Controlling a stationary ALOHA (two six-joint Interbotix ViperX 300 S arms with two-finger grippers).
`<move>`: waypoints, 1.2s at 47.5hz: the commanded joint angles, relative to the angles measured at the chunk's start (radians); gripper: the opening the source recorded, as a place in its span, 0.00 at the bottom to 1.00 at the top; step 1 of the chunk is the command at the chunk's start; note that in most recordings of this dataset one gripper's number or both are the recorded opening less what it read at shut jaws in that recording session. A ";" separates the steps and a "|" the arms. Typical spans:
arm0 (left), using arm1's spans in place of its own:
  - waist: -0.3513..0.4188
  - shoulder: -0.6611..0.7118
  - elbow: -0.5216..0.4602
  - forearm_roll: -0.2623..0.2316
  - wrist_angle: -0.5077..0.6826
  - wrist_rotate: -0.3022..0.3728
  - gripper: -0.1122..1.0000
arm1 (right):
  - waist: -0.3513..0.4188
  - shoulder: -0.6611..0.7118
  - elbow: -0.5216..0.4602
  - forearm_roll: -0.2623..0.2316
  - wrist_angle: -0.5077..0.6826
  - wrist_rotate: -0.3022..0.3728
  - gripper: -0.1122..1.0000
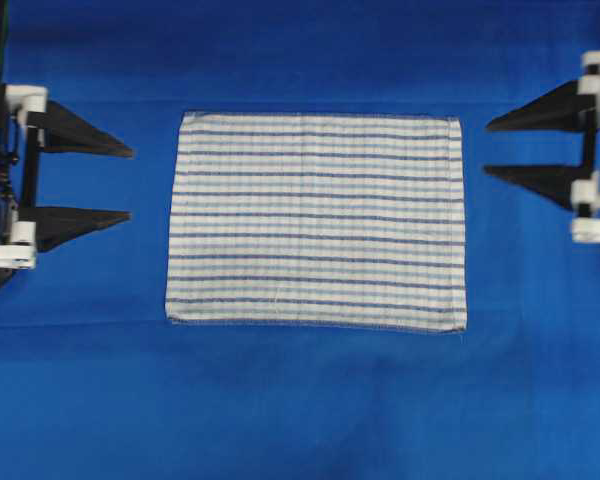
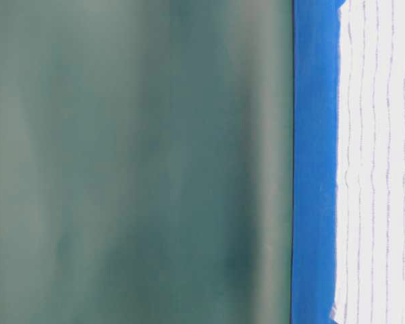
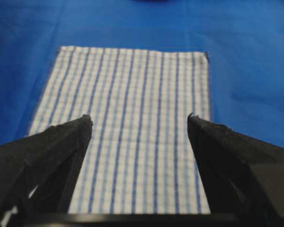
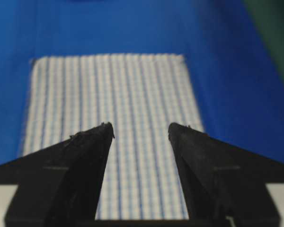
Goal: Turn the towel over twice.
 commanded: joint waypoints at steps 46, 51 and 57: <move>0.129 -0.120 0.126 0.002 -0.051 0.000 0.78 | -0.178 -0.115 0.178 0.037 -0.118 0.048 0.62; 0.178 -0.069 0.132 0.002 -0.087 0.002 0.78 | -0.264 -0.040 0.189 0.038 -0.132 0.051 0.62; 0.229 0.023 0.141 0.003 -0.149 0.003 0.78 | -0.370 0.077 0.196 0.040 -0.186 0.055 0.62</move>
